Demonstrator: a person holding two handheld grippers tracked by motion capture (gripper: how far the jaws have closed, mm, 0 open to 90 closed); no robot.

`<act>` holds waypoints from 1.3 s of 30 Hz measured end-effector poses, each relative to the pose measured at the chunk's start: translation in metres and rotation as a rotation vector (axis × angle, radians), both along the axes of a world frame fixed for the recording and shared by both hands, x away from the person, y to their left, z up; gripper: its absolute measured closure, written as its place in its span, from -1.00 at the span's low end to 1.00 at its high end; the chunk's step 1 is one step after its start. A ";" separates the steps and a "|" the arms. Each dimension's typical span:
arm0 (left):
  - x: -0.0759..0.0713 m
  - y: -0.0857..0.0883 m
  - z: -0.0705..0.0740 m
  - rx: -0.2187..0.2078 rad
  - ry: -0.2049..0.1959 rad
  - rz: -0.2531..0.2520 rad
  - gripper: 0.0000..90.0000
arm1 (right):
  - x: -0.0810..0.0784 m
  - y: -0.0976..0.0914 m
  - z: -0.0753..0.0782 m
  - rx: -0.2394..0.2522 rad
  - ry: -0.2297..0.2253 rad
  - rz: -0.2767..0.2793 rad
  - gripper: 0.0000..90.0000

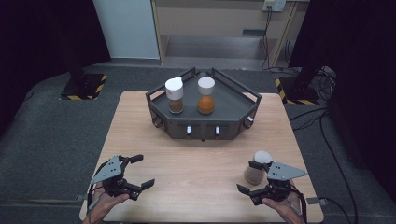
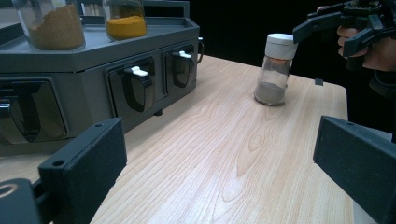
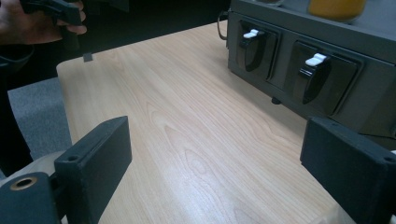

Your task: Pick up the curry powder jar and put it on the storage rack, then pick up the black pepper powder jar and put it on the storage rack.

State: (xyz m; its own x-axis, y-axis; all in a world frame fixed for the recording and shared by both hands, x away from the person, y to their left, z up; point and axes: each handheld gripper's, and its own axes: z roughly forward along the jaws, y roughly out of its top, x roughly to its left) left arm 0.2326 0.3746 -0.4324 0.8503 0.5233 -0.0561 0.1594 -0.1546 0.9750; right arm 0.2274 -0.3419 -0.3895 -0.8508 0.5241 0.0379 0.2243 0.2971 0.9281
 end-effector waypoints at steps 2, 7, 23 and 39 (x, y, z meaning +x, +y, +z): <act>0.000 0.000 0.000 0.001 0.000 -0.001 -0.97 | 0.000 0.001 0.000 -0.004 -0.003 0.004 -0.79; 0.000 0.000 0.000 0.000 0.002 -0.001 -0.97 | 0.001 0.002 0.000 -0.008 0.004 0.012 -0.79; 0.000 0.002 -0.001 -0.012 0.009 0.007 -0.97 | -0.001 0.001 0.001 0.022 -0.002 -0.005 -0.81; -0.003 0.006 -0.002 -0.018 0.011 0.044 -0.97 | -0.004 -0.005 0.032 0.033 -0.010 -0.061 -0.86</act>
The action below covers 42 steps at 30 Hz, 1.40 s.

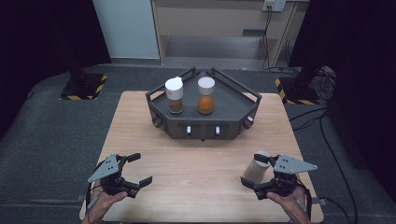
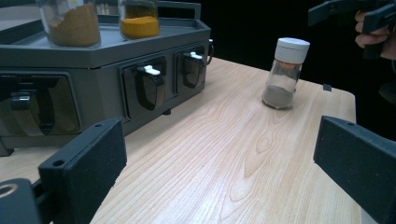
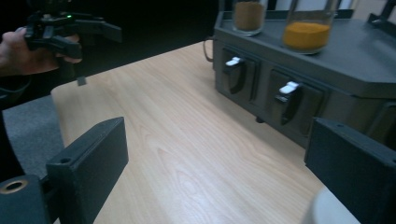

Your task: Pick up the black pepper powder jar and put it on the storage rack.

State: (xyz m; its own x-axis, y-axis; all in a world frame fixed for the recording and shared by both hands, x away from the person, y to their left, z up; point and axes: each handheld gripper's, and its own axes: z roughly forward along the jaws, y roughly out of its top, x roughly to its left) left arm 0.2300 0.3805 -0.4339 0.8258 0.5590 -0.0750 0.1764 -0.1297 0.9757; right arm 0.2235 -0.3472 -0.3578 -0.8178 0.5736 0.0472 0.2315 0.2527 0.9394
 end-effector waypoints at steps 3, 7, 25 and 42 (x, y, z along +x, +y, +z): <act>0.000 0.001 -0.001 -0.006 0.003 0.008 -0.97 | -0.001 -0.004 0.009 0.001 -0.004 -0.015 -0.85; 0.000 0.002 -0.001 -0.006 0.002 0.010 -0.98 | -0.002 -0.010 0.020 -0.009 -0.008 -0.031 -0.86; -0.002 0.003 0.000 -0.004 0.002 0.022 -0.98 | -0.006 -0.035 0.039 -0.012 0.003 -0.116 -0.87; -0.003 0.004 0.000 -0.006 -0.002 0.034 -0.97 | -0.015 -0.049 0.043 -0.040 0.011 -0.169 -0.86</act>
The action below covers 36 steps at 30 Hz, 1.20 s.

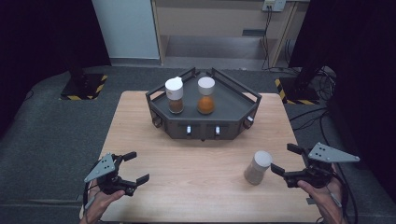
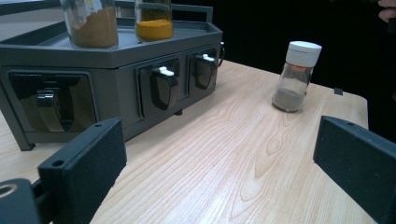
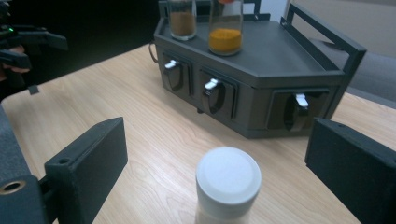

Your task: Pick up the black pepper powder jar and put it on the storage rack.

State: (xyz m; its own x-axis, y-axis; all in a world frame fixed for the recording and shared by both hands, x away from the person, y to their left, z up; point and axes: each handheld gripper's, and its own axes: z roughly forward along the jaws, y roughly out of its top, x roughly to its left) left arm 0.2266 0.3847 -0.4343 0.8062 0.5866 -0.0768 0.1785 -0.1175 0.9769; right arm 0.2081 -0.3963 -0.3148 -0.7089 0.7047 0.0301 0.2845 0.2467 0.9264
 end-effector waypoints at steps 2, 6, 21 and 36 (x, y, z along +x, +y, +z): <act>0.000 0.000 0.000 0.000 0.000 0.000 -0.97 | 0.000 -0.002 -0.002 0.002 0.004 -0.004 -0.86; 0.001 0.000 0.000 0.001 0.005 -0.004 -0.97 | 0.000 -0.004 -0.006 0.007 0.014 -0.011 -0.86; 0.001 0.000 0.000 0.003 0.004 -0.006 -0.97 | 0.004 -0.004 -0.016 0.000 0.044 -0.015 -0.86; 0.001 0.000 0.000 0.005 0.006 -0.007 -0.97 | 0.013 0.002 -0.026 -0.014 0.074 -0.012 -0.85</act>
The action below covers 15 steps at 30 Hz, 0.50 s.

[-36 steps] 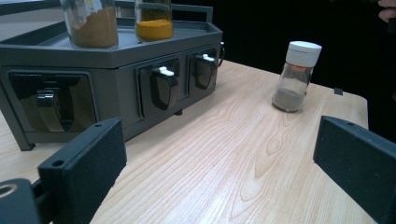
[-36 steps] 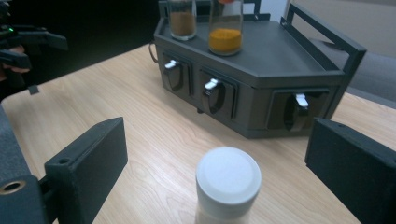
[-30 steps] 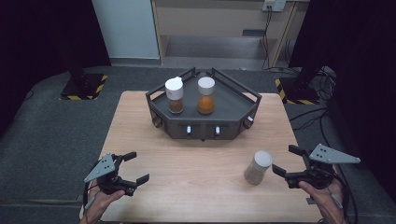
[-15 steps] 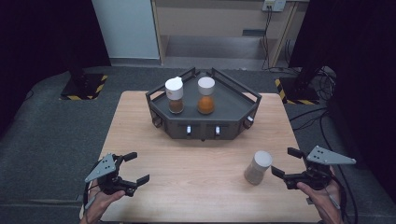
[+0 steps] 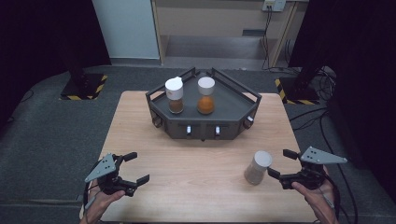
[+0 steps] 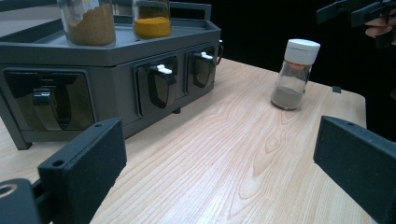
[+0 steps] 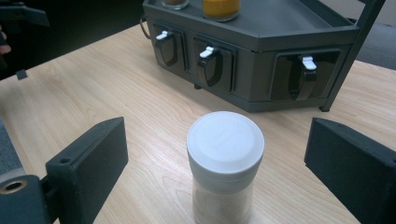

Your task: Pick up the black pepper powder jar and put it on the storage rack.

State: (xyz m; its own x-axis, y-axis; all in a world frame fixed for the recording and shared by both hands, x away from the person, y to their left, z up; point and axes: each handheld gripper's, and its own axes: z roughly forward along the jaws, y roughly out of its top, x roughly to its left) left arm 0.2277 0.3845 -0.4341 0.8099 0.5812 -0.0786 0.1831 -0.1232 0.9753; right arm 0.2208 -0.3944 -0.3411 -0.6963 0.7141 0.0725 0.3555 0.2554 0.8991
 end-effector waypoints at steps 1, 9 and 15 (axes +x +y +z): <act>0.000 0.000 0.000 0.000 0.000 0.000 -0.97 | 0.001 0.000 -0.001 0.001 0.002 0.001 -0.85; 0.000 0.000 0.000 -0.001 0.000 0.001 -0.97 | 0.007 0.005 -0.005 -0.007 0.016 0.008 -0.85; 0.000 0.000 0.000 0.001 -0.001 0.002 -0.97 | 0.011 0.008 -0.008 -0.012 0.026 0.014 -0.85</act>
State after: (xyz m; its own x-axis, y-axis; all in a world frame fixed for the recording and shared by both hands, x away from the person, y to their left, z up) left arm 0.2273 0.3847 -0.4339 0.8090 0.5826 -0.0774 0.1824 -0.1237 0.9754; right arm 0.2315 -0.3864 -0.3494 -0.7044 0.7050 0.0825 0.3750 0.2710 0.8865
